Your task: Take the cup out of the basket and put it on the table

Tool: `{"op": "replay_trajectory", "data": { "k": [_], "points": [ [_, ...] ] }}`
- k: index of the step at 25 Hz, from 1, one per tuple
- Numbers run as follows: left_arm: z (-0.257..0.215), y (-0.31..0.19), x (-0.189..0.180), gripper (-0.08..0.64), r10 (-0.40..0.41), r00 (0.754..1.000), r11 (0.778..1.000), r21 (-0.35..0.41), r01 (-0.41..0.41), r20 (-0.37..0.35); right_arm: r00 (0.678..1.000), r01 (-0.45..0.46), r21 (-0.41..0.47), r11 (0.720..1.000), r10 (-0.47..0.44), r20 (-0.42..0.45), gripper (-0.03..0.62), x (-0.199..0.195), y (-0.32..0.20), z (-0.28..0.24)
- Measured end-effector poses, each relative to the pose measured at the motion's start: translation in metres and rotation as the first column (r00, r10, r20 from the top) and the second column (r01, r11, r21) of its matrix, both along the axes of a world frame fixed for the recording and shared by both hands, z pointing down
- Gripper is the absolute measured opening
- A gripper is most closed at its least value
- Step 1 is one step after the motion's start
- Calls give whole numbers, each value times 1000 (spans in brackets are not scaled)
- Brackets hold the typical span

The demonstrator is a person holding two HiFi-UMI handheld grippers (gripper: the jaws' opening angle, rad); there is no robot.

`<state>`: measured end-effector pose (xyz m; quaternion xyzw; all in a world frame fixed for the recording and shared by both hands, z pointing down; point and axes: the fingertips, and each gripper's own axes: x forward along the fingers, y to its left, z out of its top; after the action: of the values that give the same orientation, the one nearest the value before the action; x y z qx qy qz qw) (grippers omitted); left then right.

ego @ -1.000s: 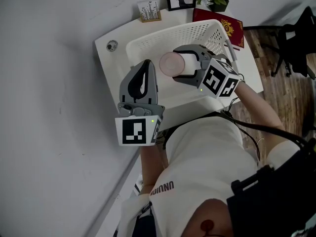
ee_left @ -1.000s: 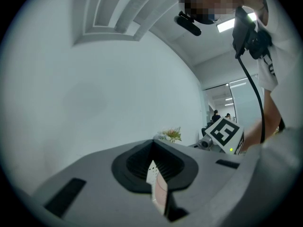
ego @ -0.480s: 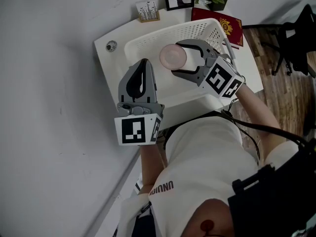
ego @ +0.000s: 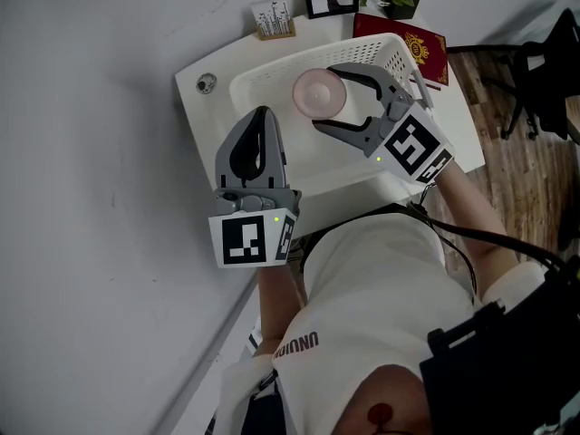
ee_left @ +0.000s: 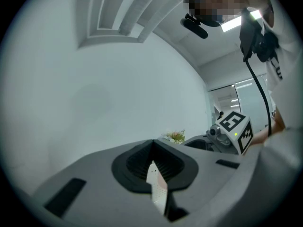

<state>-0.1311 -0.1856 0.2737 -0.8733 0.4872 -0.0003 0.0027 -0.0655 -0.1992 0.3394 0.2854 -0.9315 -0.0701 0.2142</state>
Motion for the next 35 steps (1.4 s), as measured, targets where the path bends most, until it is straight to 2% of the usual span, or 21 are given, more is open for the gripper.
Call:
{"op": "replay_trajectory", "data": {
  "k": [10,15,18,35],
  "points": [
    [-1,3,-1,12,-13,1000,1000,-3,13,-12,995,-48,23,999,46,90,359,1,0,-23],
    [-3,4,-2,12,-19,1000,1000,1,19,-15,993,-50,50,998,44,106,358,3,1,-36],
    [-5,4,-2,12,-22,1000,1000,4,22,-18,996,-27,87,996,20,86,357,4,2,-41],
    [-9,5,-5,12,-31,999,999,14,31,-25,953,-81,131,988,38,302,357,6,3,-79]
  ]
}}
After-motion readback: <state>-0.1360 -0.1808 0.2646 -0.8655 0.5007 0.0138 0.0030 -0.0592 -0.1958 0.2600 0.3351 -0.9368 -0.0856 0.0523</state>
